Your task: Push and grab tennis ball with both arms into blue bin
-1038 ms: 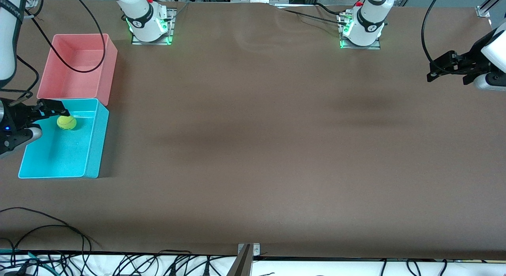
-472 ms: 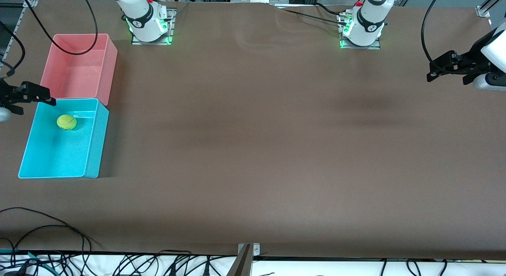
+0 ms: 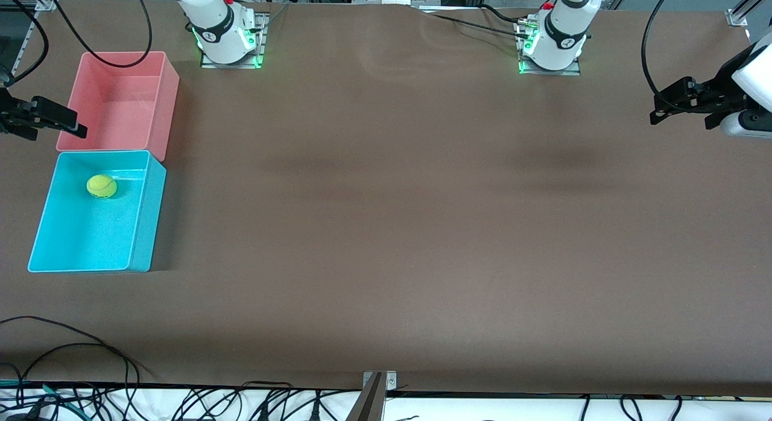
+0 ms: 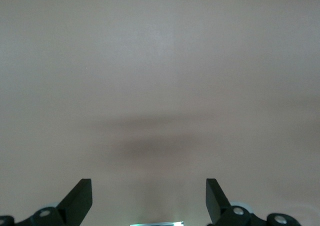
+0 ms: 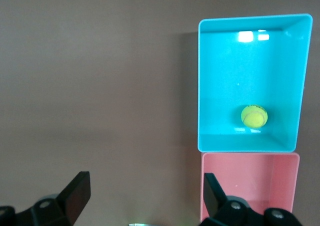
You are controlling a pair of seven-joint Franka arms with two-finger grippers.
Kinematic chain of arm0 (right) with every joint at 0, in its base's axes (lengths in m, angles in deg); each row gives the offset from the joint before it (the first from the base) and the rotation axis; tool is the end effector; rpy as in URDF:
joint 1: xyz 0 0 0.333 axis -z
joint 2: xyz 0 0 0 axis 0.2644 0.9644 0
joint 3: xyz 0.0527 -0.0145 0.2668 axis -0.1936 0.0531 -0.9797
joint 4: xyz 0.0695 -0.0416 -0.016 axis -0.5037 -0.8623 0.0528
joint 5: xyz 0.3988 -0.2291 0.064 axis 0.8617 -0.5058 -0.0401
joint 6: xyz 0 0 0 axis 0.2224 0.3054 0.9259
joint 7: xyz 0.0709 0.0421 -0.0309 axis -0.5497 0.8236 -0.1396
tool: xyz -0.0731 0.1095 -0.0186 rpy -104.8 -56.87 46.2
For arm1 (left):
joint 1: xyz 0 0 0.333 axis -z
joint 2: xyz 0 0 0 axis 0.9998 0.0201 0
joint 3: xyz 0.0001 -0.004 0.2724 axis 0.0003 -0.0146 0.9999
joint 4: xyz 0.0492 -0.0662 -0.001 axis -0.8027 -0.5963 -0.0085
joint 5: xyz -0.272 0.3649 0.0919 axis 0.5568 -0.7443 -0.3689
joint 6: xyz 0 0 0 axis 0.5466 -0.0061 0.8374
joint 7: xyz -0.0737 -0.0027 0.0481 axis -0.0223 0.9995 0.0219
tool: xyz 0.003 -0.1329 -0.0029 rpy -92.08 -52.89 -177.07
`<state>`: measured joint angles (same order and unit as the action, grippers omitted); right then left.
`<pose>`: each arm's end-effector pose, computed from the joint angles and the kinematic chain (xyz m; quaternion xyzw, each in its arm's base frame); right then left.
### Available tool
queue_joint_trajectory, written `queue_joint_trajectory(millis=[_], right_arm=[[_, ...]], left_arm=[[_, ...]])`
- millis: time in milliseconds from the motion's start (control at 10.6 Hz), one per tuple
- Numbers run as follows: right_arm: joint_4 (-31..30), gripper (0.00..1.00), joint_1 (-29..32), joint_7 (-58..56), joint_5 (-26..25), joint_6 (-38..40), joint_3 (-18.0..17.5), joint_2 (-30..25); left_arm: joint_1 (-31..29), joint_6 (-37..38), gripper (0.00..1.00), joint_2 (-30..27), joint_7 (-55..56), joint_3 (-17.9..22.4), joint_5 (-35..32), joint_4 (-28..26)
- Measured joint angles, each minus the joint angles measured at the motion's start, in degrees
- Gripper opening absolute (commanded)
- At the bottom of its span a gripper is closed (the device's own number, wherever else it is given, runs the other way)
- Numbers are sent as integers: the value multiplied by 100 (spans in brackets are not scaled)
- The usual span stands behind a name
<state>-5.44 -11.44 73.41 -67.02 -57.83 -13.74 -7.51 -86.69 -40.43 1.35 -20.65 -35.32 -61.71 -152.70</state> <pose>0.6337 -0.0501 0.5364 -0.9985 0.0016 0.0405 0.0372 0.6175 -0.0269 0.5770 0.9984 -0.0272 -0.0462 0.0173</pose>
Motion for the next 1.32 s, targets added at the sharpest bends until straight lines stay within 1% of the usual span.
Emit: queue_joint_trajectory(millis=[189,566,755,1322], right_arm=[[-66,100,63,337,-59,28,-83,-77],[-211,100,117,347,-171,32,-95,-225],[-274,100,122,347,-223,32,-177,-274],[-290,100,186,350,-315,4,-228,-392]], left_arm=[[13,0,100,0,0,-21,0,5],[18,0,100,0,0,-27,1,23],[19,0,100,0,0,-42,1,24],[21,0,100,0,0,-39,1,25]])
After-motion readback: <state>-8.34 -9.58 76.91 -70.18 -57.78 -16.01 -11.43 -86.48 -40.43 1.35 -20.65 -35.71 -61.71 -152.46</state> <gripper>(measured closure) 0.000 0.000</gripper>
